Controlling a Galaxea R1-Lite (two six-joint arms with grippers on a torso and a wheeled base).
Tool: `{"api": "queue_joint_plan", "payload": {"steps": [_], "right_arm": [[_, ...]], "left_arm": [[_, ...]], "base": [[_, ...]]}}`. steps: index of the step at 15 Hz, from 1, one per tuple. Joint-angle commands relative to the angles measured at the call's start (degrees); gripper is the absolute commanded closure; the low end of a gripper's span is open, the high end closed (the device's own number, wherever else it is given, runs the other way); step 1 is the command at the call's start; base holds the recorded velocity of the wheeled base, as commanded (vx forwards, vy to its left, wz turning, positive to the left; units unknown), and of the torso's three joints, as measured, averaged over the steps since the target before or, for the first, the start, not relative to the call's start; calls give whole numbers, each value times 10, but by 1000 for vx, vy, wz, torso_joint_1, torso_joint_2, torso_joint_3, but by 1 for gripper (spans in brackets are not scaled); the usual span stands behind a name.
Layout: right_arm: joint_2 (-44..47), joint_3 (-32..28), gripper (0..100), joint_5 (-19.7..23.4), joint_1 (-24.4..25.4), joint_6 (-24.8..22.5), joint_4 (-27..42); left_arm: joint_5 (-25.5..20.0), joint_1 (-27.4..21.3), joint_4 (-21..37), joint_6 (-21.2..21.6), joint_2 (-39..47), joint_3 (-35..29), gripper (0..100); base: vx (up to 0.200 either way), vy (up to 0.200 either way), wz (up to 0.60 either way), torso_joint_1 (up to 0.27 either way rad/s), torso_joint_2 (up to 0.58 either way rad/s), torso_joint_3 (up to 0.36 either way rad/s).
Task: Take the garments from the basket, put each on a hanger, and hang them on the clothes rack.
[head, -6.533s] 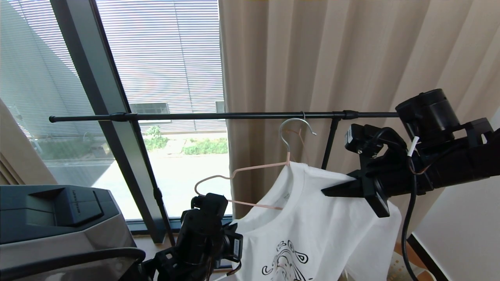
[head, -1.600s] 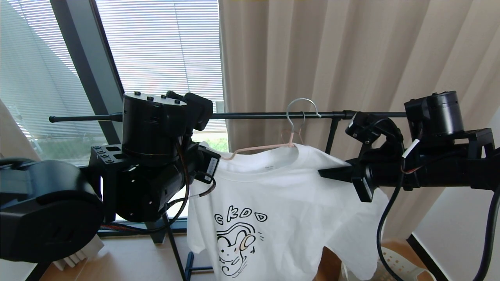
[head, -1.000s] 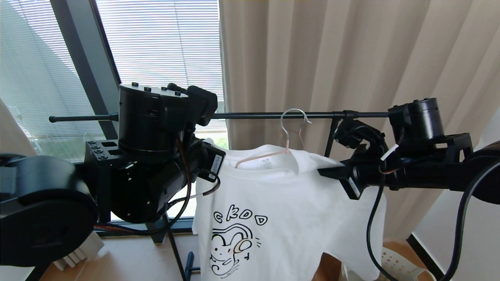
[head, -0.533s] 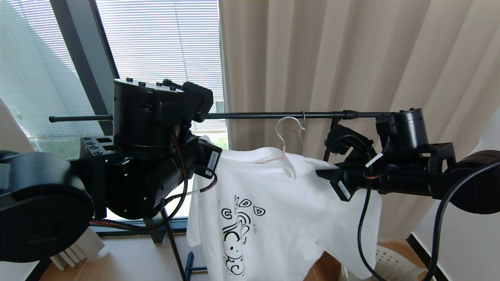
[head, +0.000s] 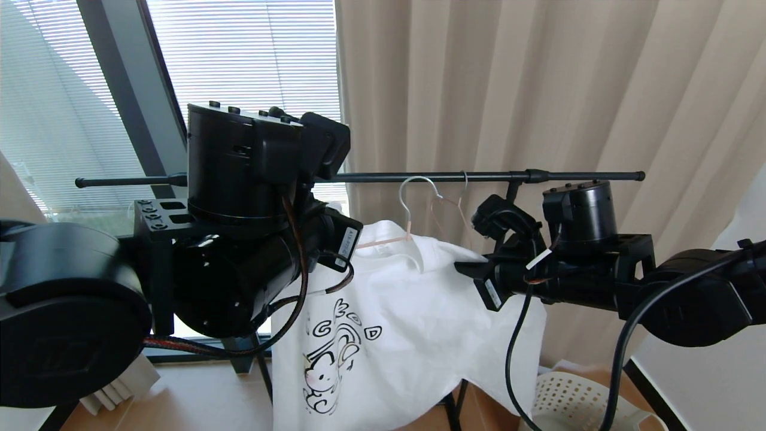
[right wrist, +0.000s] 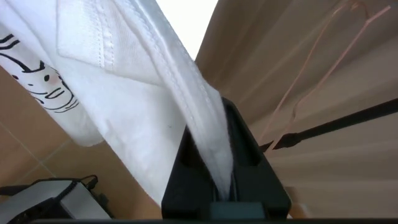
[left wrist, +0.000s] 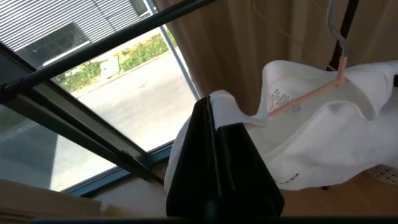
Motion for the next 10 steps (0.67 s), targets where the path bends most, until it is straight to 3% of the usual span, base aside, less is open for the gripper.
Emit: {"api": "queue_joint_plan", "payload": {"steps": [1, 10], "right_arm": [[6, 1, 100, 3, 12, 16, -12], [7, 2, 100, 1, 28, 35, -17]], "left_arm": [[0, -5, 0, 0, 11, -3, 100], [0, -2, 0, -6, 27, -38, 100]], "base": [[0, 0, 0, 0, 0, 0], [0, 0, 0, 0, 0, 0]]}}
